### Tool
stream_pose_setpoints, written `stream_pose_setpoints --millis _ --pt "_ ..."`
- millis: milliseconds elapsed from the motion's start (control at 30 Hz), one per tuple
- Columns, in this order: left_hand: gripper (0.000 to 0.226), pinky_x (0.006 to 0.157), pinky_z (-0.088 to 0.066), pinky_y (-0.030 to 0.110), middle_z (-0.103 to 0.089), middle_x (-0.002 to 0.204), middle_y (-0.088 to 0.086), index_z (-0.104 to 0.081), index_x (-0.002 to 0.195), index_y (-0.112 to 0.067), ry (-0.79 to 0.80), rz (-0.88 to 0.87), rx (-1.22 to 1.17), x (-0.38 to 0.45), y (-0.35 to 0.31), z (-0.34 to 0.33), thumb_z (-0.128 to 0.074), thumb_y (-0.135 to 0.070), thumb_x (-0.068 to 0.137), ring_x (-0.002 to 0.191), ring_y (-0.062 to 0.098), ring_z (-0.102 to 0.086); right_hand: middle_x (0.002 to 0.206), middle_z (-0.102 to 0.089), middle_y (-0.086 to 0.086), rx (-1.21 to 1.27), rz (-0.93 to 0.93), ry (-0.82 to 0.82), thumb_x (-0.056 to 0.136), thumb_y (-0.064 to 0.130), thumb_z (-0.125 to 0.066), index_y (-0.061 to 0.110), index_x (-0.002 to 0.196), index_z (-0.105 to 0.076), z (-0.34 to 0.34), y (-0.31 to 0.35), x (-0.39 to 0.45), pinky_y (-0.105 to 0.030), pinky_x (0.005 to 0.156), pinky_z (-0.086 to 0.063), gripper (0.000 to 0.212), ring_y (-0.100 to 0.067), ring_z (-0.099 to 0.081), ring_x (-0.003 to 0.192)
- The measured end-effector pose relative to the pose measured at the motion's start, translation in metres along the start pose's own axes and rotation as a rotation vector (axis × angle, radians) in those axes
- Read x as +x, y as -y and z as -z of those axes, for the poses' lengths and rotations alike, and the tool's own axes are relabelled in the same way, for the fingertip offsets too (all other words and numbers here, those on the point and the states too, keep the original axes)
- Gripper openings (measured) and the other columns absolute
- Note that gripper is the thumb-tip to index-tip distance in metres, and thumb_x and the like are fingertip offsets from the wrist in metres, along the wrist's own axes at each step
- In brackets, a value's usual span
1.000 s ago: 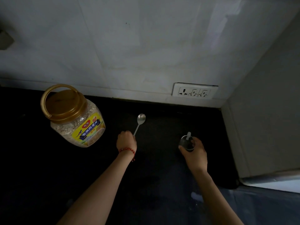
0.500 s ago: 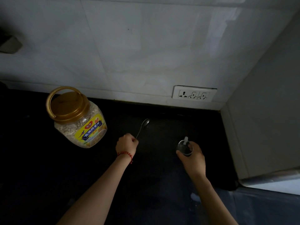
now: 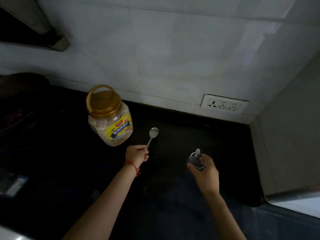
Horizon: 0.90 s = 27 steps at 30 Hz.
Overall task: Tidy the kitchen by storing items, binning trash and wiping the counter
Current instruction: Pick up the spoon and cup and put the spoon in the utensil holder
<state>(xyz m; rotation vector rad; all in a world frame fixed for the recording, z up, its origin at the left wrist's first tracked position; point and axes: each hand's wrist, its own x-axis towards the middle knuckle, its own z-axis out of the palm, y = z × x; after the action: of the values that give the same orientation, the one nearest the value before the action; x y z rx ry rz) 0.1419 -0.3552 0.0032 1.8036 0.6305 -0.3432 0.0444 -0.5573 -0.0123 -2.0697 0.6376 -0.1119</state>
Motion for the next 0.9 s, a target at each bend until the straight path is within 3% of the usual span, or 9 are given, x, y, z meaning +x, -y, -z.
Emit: stream_pose_setpoints --millis 300,467,567,633,733,833,900 --pt "0.015 0.044 -0.045 0.015 -0.062 0.070 0.004 -0.064 0.095 -0.008 0.007 -0.124 -0.225 -0.092 0.043 0.135 -0.052 -0.006 0.087 0.056 0.012 -0.056 0.101 -0.062 0.007 0.075 0.239 0.193 0.070 0.020 -0.077 0.029 0.106 -0.054 -0.050 0.076 -0.095 -0.015 0.069 -0.046 0.044 -0.004 -0.061 0.087" --pt "0.025 0.039 -0.043 0.016 -0.060 0.054 -0.001 -0.065 0.076 -0.018 -0.118 -0.103 -0.437 -0.144 0.125 0.251 -0.052 0.000 0.087 0.041 0.006 -0.053 0.092 -0.062 0.015 0.067 0.389 0.388 0.069 0.019 -0.078 0.045 0.089 -0.049 -0.117 0.123 -0.192 -0.008 0.060 -0.048 0.044 0.004 -0.061 0.084" --pt "0.027 0.036 -0.039 0.017 -0.058 0.044 0.000 -0.065 0.074 -0.011 -0.244 -0.092 -0.530 -0.182 0.192 0.332 -0.049 0.007 0.086 0.036 0.007 -0.049 0.081 -0.065 0.010 0.062 0.444 0.517 0.070 0.023 -0.078 0.040 0.080 -0.055 -0.169 0.144 -0.263 -0.010 0.060 -0.049 0.030 -0.003 -0.062 0.079" --pt "0.023 0.035 -0.038 0.017 -0.058 0.041 0.001 -0.065 0.075 -0.005 -0.357 -0.062 -0.564 -0.207 0.236 0.385 -0.050 0.010 0.085 0.035 0.008 -0.049 0.082 -0.065 0.010 0.055 0.453 0.627 0.071 0.026 -0.077 0.035 0.083 -0.058 -0.206 0.154 -0.308 -0.013 0.059 -0.048 0.024 -0.006 -0.063 0.075" --pt "0.019 0.035 -0.038 0.016 -0.058 0.040 0.000 -0.065 0.078 -0.001 -0.523 0.003 -0.621 -0.245 0.301 0.455 -0.050 0.010 0.084 0.036 0.006 -0.049 0.091 -0.066 0.013 0.007 0.490 0.755 0.068 0.023 -0.079 0.032 0.101 -0.057 -0.262 0.165 -0.368 -0.006 0.066 -0.045 0.041 -0.005 -0.063 0.082" --pt "0.019 0.035 -0.037 0.015 -0.057 0.040 -0.001 -0.065 0.075 -0.004 -0.647 0.094 -0.672 -0.281 0.357 0.507 -0.052 0.007 0.084 0.036 0.006 -0.049 0.098 -0.063 0.007 -0.038 0.547 0.847 0.067 0.019 -0.080 0.021 0.111 -0.058 -0.307 0.180 -0.420 -0.019 0.079 -0.044 0.049 -0.013 -0.062 0.092" --pt "0.014 0.037 -0.038 0.018 -0.058 0.042 -0.001 -0.066 0.079 -0.001 -0.706 0.156 -0.719 -0.302 0.389 0.530 -0.054 0.004 0.084 0.039 0.009 -0.051 0.099 -0.061 0.005 -0.076 0.588 0.910 0.067 0.025 -0.080 0.016 0.114 -0.058 -0.331 0.190 -0.450 -0.020 0.080 -0.043 0.053 -0.014 -0.059 0.093"
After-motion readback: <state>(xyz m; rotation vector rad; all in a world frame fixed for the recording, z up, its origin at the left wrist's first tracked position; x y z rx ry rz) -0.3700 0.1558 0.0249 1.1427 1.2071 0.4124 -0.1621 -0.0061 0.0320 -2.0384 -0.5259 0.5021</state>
